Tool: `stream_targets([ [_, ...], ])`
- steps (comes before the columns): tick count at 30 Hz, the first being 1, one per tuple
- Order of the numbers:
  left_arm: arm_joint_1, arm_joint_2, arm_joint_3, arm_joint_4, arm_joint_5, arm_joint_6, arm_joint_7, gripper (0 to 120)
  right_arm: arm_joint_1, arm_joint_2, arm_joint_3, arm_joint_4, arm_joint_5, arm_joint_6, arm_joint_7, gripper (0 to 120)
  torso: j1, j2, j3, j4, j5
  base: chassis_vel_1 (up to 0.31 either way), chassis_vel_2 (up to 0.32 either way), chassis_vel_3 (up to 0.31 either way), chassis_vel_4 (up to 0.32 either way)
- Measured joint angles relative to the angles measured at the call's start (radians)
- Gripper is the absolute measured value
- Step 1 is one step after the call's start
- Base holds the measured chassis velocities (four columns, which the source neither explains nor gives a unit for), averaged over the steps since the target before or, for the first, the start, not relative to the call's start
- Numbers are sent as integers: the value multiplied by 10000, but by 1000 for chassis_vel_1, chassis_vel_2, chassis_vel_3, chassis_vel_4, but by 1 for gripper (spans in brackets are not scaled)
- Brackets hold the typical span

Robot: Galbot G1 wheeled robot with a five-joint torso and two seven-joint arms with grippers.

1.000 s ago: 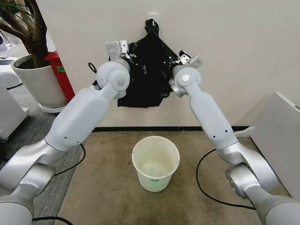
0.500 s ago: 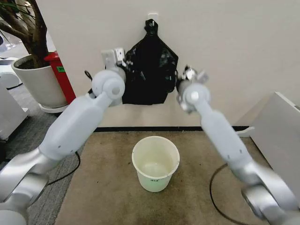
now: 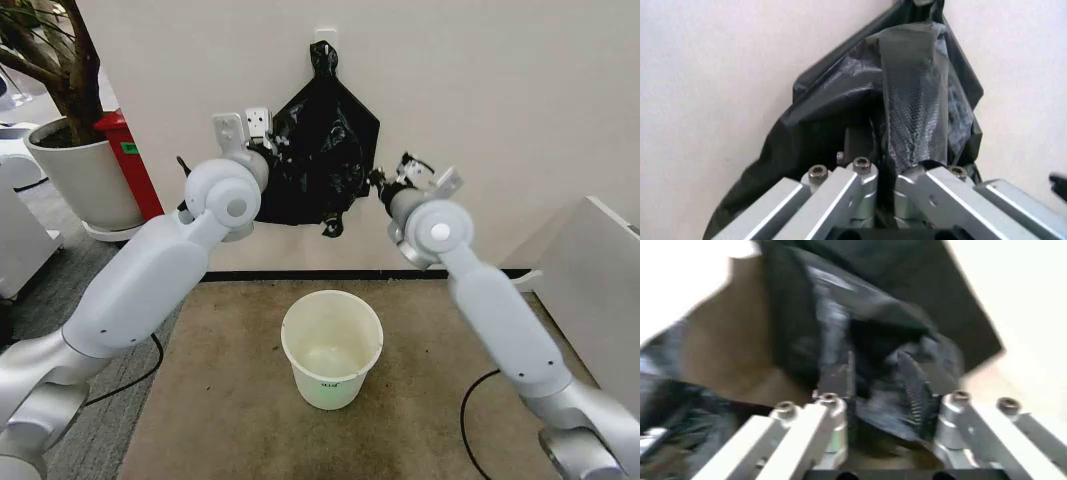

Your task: Place the garbage bag over the trash bin.

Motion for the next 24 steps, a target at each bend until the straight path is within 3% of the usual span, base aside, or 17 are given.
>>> stream_targets([
  [4, -93, 103, -139, 2, -69, -4, 12, 0, 1193, 841, -202, -1157, 192, 45, 179, 41, 0, 0, 2, 8, -3, 0, 0, 0, 0],
  [6, -115, 139, -168, 2, -102, -3, 13, 0, 1420, 1035, -295, -1522, 39, 19, 245, 44, 0, 0, 2, 9, -5, 0, 0, 0, 0],
  [9, -252, 236, -226, 59, -181, -5, 34, 0, 1740, 1346, -555, -2071, -122, -256, 778, 57, 1, -1, 3, 10, -4, 0, 0, 0, 0],
  [19, -605, -8, -443, 433, -187, -16, 178, 0, 1855, 864, -1470, -1657, -610, -1405, 1284, 95, 0, 0, 2, 1, 0, 0, 0, 0, 0],
  [24, -575, -37, -443, 396, -176, -19, 233, 0, 2258, 1006, -1873, -1862, -1175, -1832, 1279, 100, 0, 0, 1, 3, -2, 0, 0, 0, 0],
])
